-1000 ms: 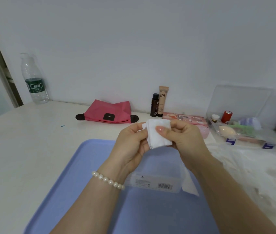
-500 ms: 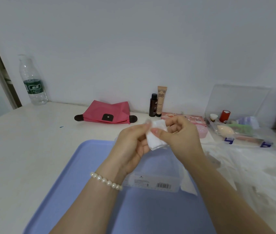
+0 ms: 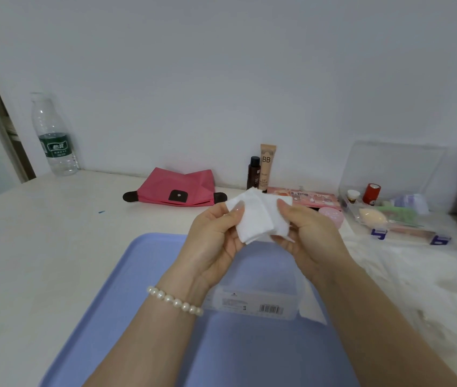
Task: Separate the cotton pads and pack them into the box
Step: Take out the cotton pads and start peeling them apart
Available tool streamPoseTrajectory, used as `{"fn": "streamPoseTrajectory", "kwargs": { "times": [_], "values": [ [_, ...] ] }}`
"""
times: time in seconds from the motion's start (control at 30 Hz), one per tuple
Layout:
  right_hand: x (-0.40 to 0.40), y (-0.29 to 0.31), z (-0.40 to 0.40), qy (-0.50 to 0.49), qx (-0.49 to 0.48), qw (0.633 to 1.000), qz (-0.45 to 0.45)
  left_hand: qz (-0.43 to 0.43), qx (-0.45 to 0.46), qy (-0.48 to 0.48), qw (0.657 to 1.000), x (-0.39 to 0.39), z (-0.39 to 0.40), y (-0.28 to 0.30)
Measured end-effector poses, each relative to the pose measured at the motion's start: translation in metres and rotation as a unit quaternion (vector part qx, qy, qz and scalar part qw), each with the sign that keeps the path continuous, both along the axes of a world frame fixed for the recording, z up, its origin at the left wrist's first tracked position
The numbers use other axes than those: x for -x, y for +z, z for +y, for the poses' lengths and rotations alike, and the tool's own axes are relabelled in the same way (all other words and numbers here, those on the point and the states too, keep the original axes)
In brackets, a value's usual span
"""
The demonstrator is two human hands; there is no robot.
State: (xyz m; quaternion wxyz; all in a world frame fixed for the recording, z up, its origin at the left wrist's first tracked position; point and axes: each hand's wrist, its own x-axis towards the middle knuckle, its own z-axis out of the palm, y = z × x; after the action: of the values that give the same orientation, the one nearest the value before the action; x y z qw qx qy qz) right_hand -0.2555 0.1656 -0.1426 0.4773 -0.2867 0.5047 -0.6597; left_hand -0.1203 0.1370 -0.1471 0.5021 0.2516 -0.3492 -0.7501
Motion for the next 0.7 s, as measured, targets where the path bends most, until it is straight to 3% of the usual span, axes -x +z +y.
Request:
{"fn": "streamPoseTrajectory", "kwargs": {
  "times": [0.1, 0.13, 0.23, 0.3, 0.37, 0.7],
  "values": [
    [0.007, 0.007, 0.003, -0.156, 0.057, 0.980, 0.106, -0.029, -0.011, 0.042, 0.999, -0.003, -0.004, 0.000],
    [0.008, 0.012, 0.005, -0.149, 0.086, 0.978, 0.116, -0.048, -0.007, 0.051, 0.998, -0.004, -0.005, 0.000],
    [0.000, 0.023, 0.014, 0.015, 0.137, 0.988, 0.072, -0.103, 0.012, 0.055, 0.993, 0.000, -0.002, -0.002],
    [-0.009, 0.023, 0.015, 0.050, 0.127, 0.980, 0.144, -0.117, 0.022, 0.049, 0.992, 0.002, 0.000, -0.004],
    [-0.016, 0.016, 0.014, 0.032, 0.126, 0.971, 0.199, -0.118, 0.026, 0.039, 0.992, 0.003, 0.000, -0.005],
    [-0.020, -0.001, 0.006, -0.067, 0.118, 0.952, 0.275, -0.062, 0.027, -0.029, 0.997, 0.003, 0.007, 0.000]
  ]
}}
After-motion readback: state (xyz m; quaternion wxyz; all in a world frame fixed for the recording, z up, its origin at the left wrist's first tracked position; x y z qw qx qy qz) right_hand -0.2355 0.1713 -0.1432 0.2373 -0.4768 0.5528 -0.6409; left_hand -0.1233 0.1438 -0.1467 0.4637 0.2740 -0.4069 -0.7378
